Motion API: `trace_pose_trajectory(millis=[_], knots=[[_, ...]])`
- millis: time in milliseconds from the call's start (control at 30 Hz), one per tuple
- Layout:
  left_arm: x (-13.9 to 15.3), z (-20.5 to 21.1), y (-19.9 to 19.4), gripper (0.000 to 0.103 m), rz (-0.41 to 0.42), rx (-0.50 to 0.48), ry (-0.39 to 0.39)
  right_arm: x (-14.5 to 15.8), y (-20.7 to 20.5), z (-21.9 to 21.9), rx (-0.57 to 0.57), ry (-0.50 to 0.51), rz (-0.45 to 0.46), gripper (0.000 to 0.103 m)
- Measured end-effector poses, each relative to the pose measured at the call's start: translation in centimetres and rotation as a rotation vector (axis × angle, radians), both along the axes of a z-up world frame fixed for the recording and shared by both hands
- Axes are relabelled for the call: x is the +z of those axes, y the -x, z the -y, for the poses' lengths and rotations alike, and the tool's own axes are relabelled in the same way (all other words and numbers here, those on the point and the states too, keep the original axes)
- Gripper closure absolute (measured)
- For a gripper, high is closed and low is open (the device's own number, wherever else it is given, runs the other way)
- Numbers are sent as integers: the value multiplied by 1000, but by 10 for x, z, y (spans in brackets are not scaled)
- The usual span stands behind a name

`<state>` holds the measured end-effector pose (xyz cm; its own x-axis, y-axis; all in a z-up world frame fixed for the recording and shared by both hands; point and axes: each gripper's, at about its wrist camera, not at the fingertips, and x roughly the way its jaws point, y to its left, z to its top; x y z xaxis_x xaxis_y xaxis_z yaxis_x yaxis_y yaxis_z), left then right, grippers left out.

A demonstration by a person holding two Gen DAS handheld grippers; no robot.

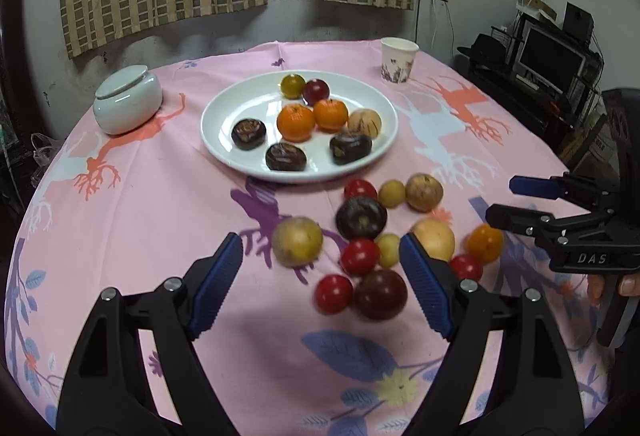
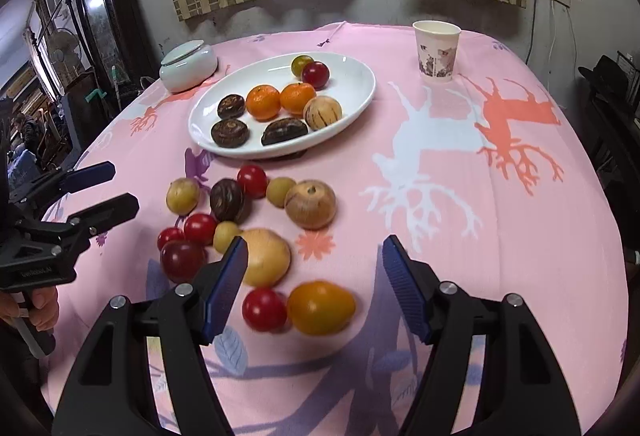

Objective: Organize fruits
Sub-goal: 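Withdraw both tools from the plate toward the fruit pile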

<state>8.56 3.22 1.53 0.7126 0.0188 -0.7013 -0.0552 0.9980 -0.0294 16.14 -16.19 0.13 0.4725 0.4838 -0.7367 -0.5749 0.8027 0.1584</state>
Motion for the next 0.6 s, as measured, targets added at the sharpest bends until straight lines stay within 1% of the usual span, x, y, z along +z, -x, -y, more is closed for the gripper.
trace_pose_trajectory(millis=[167, 267, 333, 367, 433, 567, 600], knots=[[-12, 9, 10, 20, -22, -7, -1, -2, 7, 5, 21, -46, -2, 33], [-19, 9, 11, 20, -32, -11, 36, -1, 10, 7, 36, -50, 2, 33], [-22, 6, 11, 19, -30, -2, 55, 1, 14, 7, 49, -32, 23, 33], [-23, 4, 12, 18, -15, 6, 56, 1, 17, 6, 51, -6, 46, 33], [-26, 1, 13, 15, -12, 9, 55, -2, 21, 4, 48, 79, 92, 33], [-28, -11, 12, 15, -19, 37, 94, -11, 25, -2, 51, 201, 136, 33], [-29, -13, 12, 14, -20, 40, 101, -12, 27, -4, 65, 209, 142, 33]])
